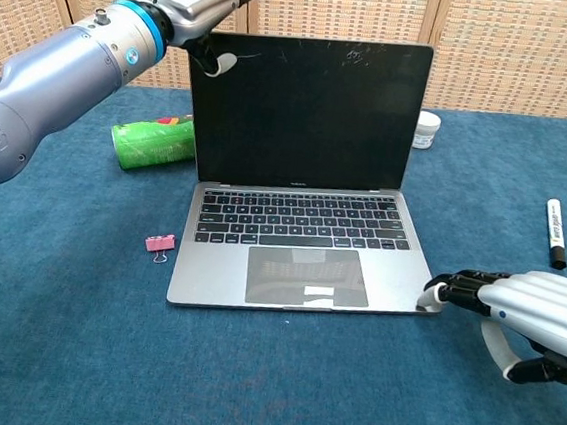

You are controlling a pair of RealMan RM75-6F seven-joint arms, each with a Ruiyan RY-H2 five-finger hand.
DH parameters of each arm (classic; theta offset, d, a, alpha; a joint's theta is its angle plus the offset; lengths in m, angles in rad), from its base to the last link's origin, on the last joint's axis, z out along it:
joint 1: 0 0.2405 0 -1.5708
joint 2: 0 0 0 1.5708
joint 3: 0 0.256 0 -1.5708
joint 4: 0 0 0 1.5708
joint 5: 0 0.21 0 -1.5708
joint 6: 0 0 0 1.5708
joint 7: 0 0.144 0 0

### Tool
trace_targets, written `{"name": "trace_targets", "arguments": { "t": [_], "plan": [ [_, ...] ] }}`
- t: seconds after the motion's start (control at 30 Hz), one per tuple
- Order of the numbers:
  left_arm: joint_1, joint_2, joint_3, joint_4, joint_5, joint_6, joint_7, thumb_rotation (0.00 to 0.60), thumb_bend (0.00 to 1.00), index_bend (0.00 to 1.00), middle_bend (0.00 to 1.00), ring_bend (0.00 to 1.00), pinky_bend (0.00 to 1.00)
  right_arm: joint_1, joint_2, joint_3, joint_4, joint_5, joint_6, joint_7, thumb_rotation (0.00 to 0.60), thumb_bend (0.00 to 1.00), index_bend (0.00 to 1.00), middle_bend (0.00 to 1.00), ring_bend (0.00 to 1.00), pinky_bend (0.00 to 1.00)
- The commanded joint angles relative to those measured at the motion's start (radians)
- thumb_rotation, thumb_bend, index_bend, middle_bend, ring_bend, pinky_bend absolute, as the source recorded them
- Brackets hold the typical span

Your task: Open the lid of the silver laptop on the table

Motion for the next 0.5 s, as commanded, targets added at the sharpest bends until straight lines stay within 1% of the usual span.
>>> {"name": "trace_targets", "arguments": {
  "t": [0.03,0.23,0.33,0.5],
  "plan": [
    [-0.002,0.000,0.001,0.005,-0.008,-0.001,-0.002,0.600,0.41,0.00,0.00,0.00,0.00,0.000,0.002,0.000,-0.001,0.003,0.001,-0.002,0.600,0.93,0.12,0.16,0.06,0.12],
    [-0.004,0.004,0.011,0.000,-0.013,0.009,-0.011,0.600,0.41,0.00,0.00,0.00,0.00,-0.001,0.004,-0.001,0.000,0.012,0.003,-0.005,0.600,0.93,0.12,0.16,0.06,0.12],
    [0.002,0.019,0.025,-0.028,0.004,0.022,-0.035,0.600,0.41,0.00,0.00,0.00,0.00,-0.002,0.002,0.000,0.000,0.015,0.006,-0.006,0.600,0.92,0.13,0.16,0.06,0.12],
    [0.018,0.077,0.084,-0.091,0.144,0.105,-0.143,0.600,0.42,0.00,0.00,0.00,0.00,-0.010,0.006,0.016,-0.032,0.016,0.040,0.000,0.600,0.90,0.12,0.16,0.06,0.12]
  ]
}}
